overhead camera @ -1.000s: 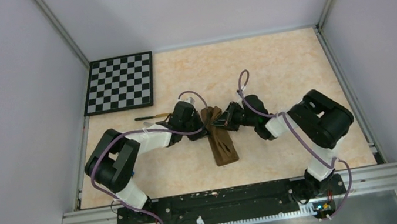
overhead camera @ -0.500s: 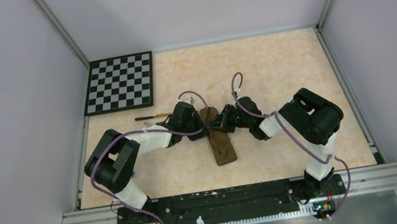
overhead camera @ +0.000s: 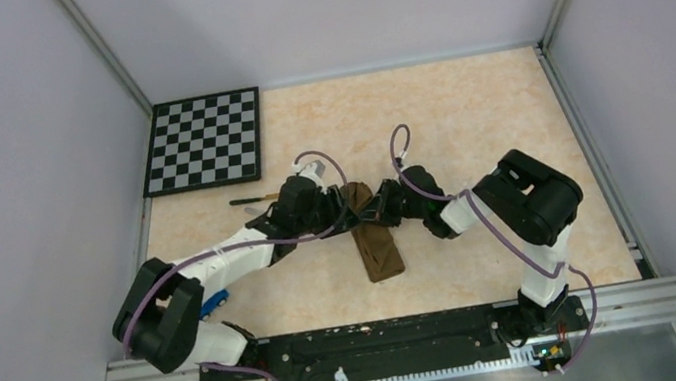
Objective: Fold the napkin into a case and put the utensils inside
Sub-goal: Fold the 2/3-rectangle-folded napkin at the center of the board.
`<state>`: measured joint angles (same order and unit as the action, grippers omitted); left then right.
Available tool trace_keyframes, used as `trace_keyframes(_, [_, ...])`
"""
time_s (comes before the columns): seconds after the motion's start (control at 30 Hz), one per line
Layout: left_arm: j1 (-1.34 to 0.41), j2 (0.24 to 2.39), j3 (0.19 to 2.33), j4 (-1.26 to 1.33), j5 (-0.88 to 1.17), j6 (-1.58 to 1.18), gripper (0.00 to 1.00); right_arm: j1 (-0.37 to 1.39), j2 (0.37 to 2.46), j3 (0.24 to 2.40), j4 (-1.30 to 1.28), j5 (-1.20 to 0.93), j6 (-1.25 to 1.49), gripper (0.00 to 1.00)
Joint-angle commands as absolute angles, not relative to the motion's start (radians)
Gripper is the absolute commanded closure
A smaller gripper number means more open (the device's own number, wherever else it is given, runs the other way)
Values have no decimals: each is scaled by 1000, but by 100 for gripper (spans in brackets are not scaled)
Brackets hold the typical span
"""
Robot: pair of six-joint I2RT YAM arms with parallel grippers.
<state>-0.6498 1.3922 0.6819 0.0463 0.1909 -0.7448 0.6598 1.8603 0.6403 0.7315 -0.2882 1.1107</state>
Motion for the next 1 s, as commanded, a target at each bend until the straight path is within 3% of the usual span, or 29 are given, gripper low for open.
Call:
trace_keyframes(0.0, [-685,1496,704,89,238,-736,47,678,1866,678,745,-291,1096,100])
trace_keyframes(0.2, [-704,1573,713,51,170,-738,49,679,1828,690,719,-297,1097,100])
trace_keyframes(0.4, [-706,1668,698,112,207,-788,76,680,1781,691,662,-307,1034,100])
trace_keyframes(0.53, [-711,1663,609,243,257,-876,85,665,1694,685,550,-329,920,76])
trace_keyframes(0.7, [-727,1640,554,306,258,-920,87,634,1605,692,455,-349,809,51])
trace_keyframes(0.83, [-734,1626,551,299,232,-925,87,618,1615,729,425,-364,759,43])
trace_keyframes(0.97, [-736,1622,563,271,220,-918,88,618,1639,777,384,-337,703,42])
